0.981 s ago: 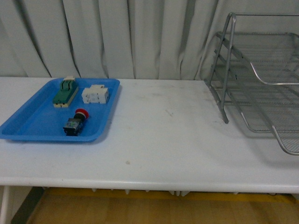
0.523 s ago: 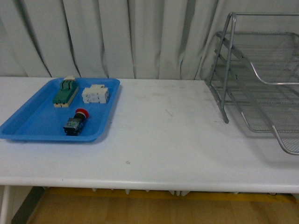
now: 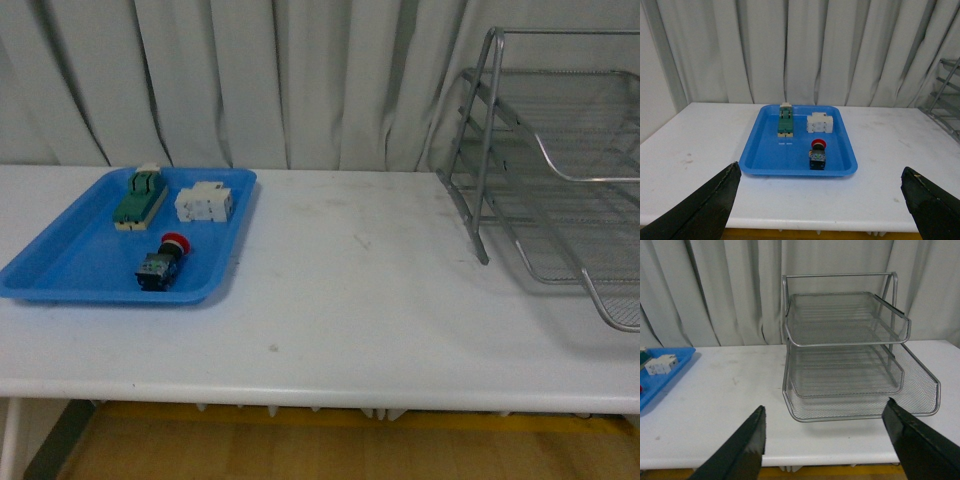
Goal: Place button on rack with both arms
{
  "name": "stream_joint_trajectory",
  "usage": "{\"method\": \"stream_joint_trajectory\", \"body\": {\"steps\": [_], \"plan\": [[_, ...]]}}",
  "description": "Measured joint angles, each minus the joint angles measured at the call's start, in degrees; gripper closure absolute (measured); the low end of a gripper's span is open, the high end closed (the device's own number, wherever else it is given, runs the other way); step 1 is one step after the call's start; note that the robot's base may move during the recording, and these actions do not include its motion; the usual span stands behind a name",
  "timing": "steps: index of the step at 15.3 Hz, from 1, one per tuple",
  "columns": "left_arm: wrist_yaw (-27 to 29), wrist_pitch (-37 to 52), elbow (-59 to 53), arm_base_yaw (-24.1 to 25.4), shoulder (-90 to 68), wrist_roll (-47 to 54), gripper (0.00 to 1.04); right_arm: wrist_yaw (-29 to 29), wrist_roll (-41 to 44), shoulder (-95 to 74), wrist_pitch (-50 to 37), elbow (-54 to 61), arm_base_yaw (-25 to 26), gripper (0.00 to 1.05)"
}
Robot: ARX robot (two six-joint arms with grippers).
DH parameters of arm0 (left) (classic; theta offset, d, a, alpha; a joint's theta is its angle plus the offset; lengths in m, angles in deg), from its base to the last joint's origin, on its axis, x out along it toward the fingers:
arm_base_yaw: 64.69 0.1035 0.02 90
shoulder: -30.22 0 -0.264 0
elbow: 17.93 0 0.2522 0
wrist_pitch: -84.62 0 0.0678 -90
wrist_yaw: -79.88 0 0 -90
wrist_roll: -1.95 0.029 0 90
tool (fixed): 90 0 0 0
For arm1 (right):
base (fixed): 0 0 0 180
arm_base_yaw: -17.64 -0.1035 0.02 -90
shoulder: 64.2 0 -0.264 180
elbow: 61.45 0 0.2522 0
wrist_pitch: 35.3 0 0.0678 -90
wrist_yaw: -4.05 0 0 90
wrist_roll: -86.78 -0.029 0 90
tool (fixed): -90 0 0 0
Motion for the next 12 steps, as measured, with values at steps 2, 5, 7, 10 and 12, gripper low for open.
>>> {"method": "stream_joint_trajectory", "body": {"steps": [2,5,7,10,12], "plan": [[0.0,0.0,-0.02,0.0,0.0,0.0,0.07,-0.02,-0.02,0.0,0.0,0.0,0.0,0.07],[-0.09,-0.33,0.02,0.0,-0.04,-0.02,0.07,-0.02,0.0,0.0,0.0,0.0,0.0,0.06],[-6.08,2.71,16.35,-1.22,-32.68,-13.29,0.07,-0.04,0.0,0.02,0.07,0.0,0.0,0.06],[-10.78,18.47,36.65,-4.57,-76.28,-10.14,0.07,0.0,0.0,0.02,0.02,0.0,0.0,0.06],[-10.73,17.68,39.74,-5.11,-80.65,-10.05,0.07,0.0,0.02,0.02,0.02,0.0,0.0,0.06]]}}
